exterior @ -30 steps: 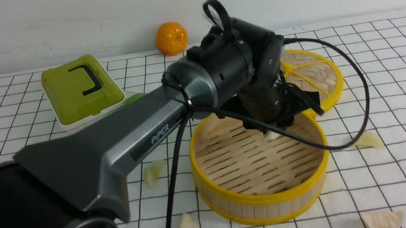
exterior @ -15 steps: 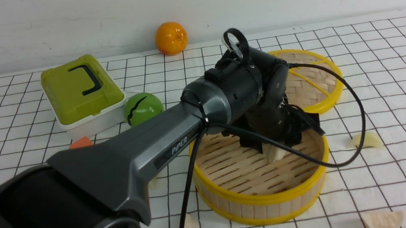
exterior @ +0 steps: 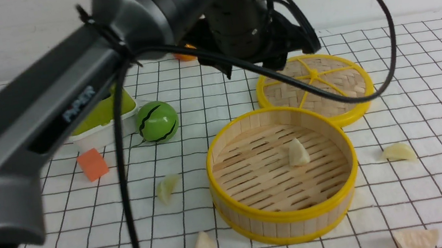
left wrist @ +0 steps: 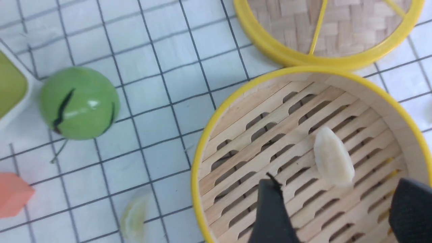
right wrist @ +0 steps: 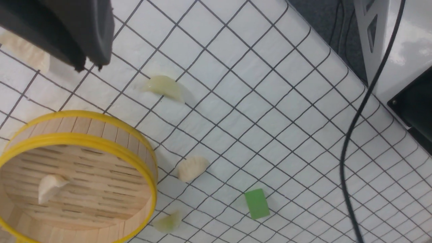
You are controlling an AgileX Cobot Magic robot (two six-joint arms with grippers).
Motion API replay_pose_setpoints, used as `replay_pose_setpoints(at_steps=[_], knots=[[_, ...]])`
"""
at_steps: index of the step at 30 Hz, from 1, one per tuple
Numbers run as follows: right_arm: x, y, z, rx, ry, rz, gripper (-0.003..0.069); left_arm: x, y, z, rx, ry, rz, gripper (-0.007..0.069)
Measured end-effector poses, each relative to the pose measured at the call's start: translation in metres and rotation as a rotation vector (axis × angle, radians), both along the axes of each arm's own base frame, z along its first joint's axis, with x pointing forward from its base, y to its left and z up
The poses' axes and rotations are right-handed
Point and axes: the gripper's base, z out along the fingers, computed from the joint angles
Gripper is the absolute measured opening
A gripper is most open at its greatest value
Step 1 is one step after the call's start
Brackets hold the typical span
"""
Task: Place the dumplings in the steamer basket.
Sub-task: Use the left arm to grab a dumpling
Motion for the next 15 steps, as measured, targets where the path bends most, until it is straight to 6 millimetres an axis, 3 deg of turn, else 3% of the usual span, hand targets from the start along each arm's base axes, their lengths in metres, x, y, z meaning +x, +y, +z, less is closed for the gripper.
replay_pose_setpoints(at_steps=[2,7,10,15], knots=[[0.000,0.000,0.000,0.004,-0.003,-0.001,0.0041,-0.011,0.010,0.008,0.003,0.006,-0.007,0.0449],[0.000,0.001,0.001,0.025,0.001,0.007,0.0043,-0.035,0.040,-0.007,0.032,0.129,0.003,0.0449],[-0.001,0.002,0.002,0.033,0.002,0.011,0.0049,-0.048,0.079,-0.026,0.033,0.227,0.062,0.0449],[-0.001,0.002,0.002,0.033,0.001,0.010,0.0051,-0.049,0.142,-0.063,-0.015,0.319,0.203,0.0449]])
